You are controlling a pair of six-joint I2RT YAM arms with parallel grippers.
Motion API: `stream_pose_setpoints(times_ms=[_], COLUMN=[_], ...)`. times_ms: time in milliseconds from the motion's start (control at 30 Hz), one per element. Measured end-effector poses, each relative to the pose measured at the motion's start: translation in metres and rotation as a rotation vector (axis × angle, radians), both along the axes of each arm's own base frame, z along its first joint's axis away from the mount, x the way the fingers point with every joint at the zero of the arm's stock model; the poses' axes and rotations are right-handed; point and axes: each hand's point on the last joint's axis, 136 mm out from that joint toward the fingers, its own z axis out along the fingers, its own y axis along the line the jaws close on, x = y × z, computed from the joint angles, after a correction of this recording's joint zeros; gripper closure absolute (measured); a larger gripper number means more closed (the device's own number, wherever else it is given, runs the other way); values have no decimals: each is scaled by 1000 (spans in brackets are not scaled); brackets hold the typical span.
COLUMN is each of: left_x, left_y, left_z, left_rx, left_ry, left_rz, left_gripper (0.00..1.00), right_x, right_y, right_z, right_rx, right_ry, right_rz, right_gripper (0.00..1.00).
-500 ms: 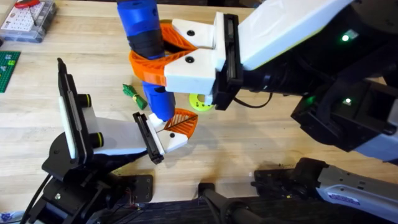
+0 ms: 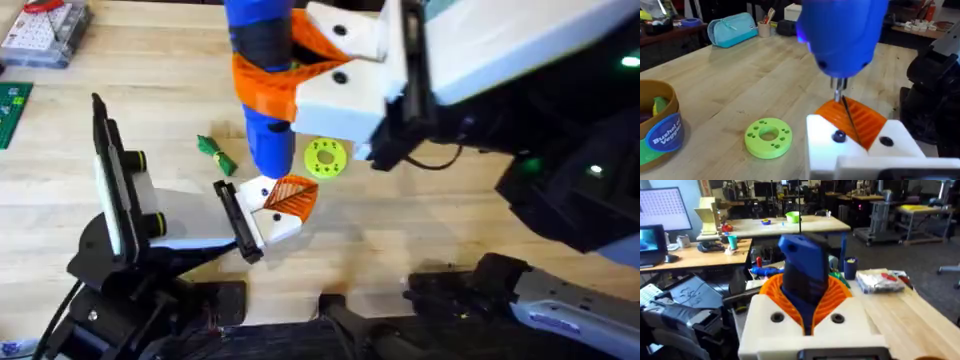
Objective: Pick up the gripper from the table and insert it into the empty holder that is missing its gripper. Then pick up a screw, insert it into the mounting hole, and use the screwdriver to tighten it. Finally, clean up the table by picking up the vegetable and placing it into the bucket.
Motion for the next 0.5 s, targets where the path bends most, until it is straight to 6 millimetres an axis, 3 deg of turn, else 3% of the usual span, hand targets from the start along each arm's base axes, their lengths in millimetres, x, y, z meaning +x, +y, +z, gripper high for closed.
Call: stream_pose_setpoints(times_ms=[233,500], left_x=[0,0], left_y=[0,0], left_z=[0,0], left_rx=[0,0], left_ry=[0,0], left_rz=[0,0], left_gripper=[988,988], right_x=[-18,-17], right_y=[-17,-16], right_z=[29,23], right_rx=[68,50], right_ry=[-70,-51], right_rz=[1,1], right_gripper=[960,962])
